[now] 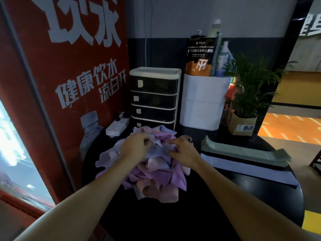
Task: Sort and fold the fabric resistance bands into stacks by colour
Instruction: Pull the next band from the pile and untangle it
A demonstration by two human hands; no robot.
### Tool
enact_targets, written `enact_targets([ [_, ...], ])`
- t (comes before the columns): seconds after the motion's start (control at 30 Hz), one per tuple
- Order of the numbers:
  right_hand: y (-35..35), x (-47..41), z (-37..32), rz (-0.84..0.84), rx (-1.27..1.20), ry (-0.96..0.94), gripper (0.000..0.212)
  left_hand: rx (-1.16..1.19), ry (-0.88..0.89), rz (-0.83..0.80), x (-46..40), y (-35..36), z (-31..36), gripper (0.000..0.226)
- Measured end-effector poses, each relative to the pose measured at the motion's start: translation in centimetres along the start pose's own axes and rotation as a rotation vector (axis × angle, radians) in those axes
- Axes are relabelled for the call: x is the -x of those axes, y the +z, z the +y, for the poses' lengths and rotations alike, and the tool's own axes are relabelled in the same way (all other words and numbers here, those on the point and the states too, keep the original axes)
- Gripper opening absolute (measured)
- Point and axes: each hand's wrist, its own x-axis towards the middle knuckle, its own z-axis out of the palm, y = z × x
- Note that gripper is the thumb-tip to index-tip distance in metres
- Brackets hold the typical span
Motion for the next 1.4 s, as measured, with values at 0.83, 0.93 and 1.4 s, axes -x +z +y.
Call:
enact_targets([
  [0.83, -10.8, -1.6, -9.2, 0.13, -1.049, 0.106, 0.023, 0.54, 0.091, 0.05, -3.0, -9.4, 3.3, 0.021],
  [0.93, -11.6, -2.0, -10.2, 0.121, -1.075, 0.076, 0.024, 0.577, 0.228, 0.166, -2.8, -9.7, 4.7, 0.005],
  [1.4, -13.0, -1.1, -11.5, 0.014, -0.993, -0.068, 0.014, 0.601, 0.488, 0.273, -2.1, -9.4, 8.1, 0.017],
])
